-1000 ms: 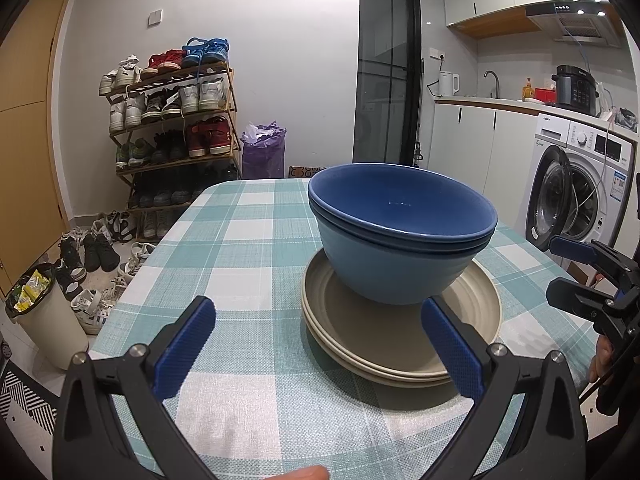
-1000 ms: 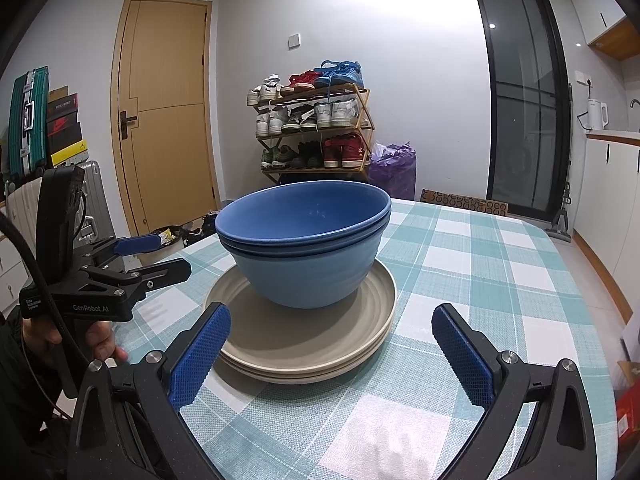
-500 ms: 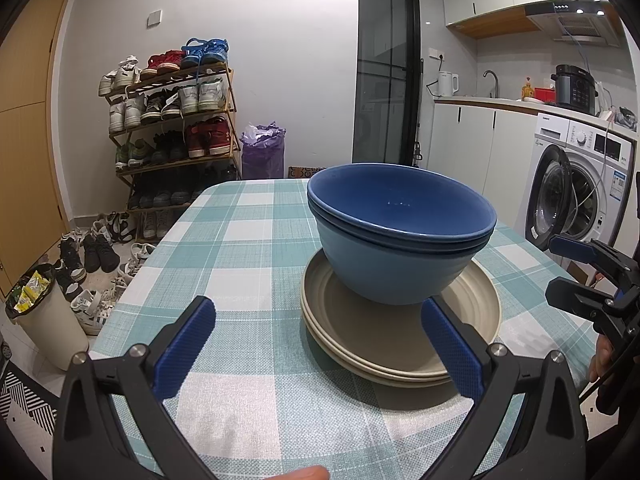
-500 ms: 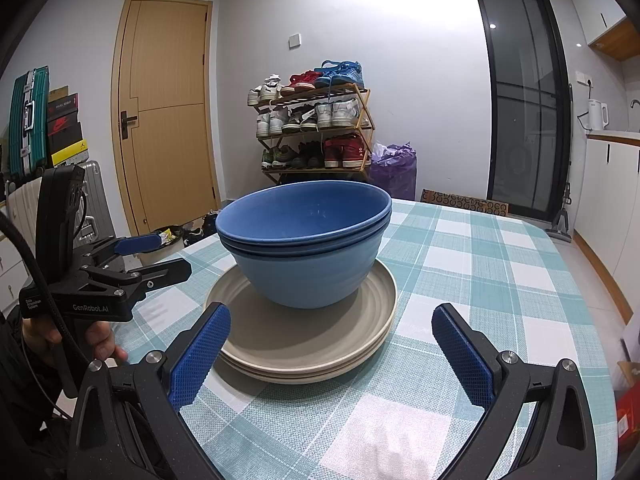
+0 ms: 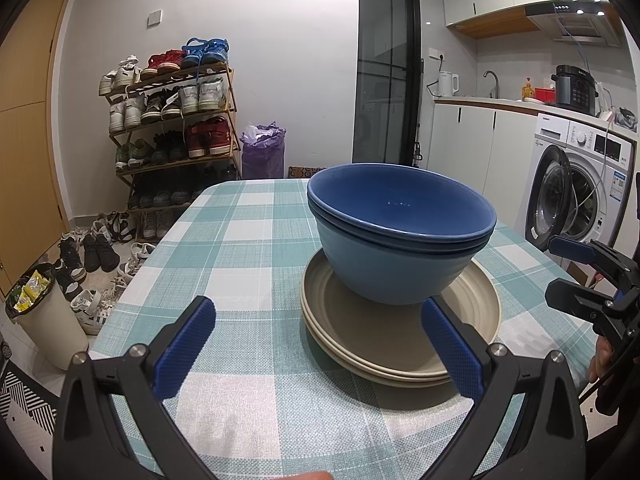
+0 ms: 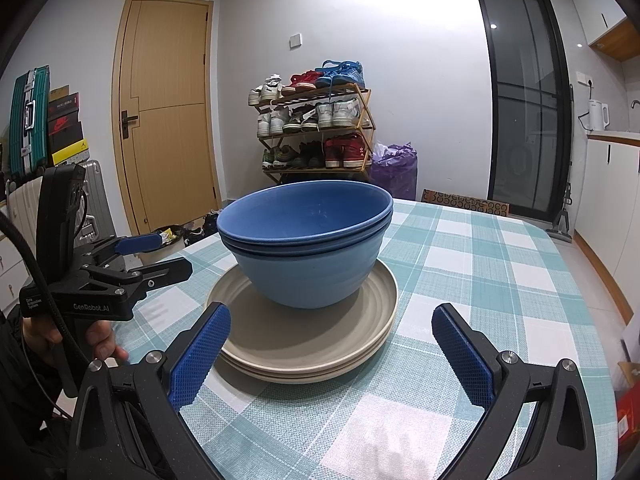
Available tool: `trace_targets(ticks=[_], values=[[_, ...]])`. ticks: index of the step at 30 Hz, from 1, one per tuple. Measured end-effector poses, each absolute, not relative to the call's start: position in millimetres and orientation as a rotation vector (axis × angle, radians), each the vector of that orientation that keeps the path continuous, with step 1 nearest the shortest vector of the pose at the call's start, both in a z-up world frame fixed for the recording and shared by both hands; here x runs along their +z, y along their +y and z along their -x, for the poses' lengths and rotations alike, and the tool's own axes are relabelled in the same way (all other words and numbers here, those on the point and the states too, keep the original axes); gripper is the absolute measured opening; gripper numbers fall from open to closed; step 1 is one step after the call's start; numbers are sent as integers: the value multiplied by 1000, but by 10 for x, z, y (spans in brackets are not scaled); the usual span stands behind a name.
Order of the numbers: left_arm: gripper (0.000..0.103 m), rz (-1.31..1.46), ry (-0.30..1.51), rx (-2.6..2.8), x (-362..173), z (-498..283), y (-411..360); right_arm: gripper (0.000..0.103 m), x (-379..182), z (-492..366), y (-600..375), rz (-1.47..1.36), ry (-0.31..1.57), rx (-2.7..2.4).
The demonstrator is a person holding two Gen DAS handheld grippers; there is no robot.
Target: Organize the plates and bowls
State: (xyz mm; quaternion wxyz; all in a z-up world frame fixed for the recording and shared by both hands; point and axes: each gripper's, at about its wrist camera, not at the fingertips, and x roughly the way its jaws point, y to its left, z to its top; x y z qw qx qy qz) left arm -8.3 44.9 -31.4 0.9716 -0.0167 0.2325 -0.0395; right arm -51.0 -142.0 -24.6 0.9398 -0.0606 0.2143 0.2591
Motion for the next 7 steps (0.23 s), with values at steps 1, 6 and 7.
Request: trace_targets(ticks=[1,6,7], values=[[103,33,470,-80,-314,83,450,102,-252,506,-1418,124,438,529],[103,33,469,-84,-307,89,446,102,-246,511,-1420,124,437,528],[103,33,469,-84,-307,88,443,102,-246,511,-1420,124,437,528]])
